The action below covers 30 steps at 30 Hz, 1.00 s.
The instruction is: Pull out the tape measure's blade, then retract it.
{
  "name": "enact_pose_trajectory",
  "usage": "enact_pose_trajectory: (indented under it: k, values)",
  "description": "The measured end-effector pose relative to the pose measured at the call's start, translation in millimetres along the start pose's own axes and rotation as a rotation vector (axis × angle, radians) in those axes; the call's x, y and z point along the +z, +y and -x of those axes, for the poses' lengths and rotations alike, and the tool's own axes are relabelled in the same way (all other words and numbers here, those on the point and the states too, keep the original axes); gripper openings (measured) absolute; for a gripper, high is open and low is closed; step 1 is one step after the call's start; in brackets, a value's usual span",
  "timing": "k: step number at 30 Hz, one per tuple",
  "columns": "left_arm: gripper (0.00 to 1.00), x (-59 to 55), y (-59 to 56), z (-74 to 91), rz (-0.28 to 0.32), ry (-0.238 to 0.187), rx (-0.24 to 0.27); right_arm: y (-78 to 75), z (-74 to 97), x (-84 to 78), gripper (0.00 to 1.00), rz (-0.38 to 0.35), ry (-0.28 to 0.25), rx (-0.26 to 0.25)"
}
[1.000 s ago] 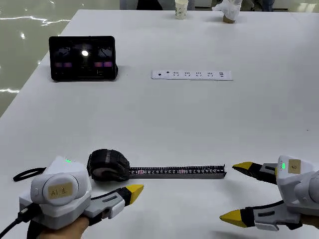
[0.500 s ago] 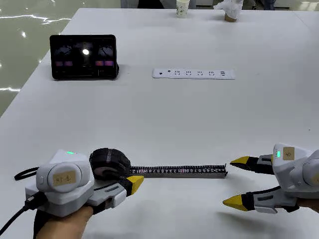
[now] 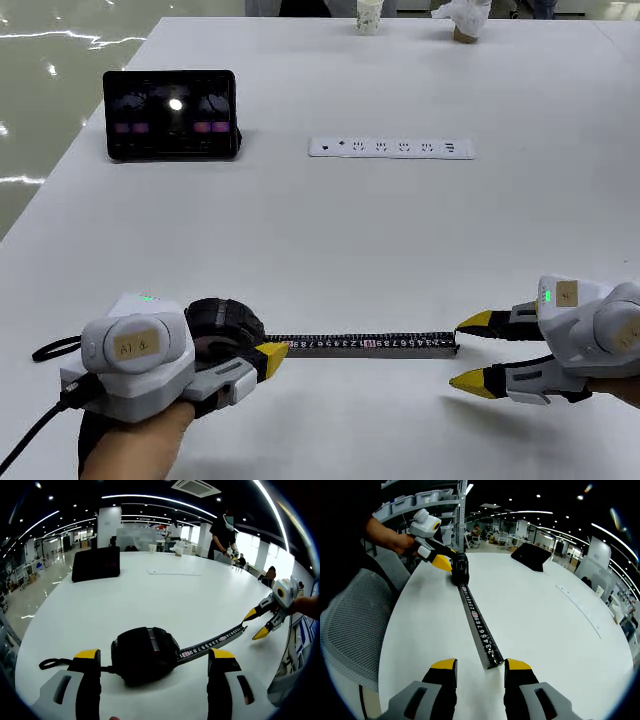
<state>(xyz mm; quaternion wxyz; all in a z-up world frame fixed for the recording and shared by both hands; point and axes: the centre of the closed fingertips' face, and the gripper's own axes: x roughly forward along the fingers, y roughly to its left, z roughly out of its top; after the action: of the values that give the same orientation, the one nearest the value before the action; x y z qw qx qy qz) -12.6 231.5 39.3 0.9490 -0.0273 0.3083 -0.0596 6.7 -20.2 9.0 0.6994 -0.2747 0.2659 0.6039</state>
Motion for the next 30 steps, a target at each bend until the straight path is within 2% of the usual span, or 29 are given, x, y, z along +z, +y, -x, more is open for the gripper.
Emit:
enact_pose_trajectory:
  k: [7,15,22,30]
  values:
    - [0.81,6.8,4.8,-3.5,0.002,-0.005,0.011,-10.5,-0.6,0.0,0.31,0.019,0.008,-0.002]
    - [0.75,15.9,8.7,-9.7,-0.007,-0.006,0.027,-14.2,-7.8,2.9,0.27,0.066,0.035,0.031]
    - [0.70,14.5,9.9,-13.4,-0.005,0.011,0.036,-16.9,-12.0,1.9,0.22,0.104,0.061,0.067]
    - [0.66,7.7,10.6,-16.3,0.024,0.042,0.046,-18.7,-13.8,-1.4,0.17,0.137,0.090,0.110]
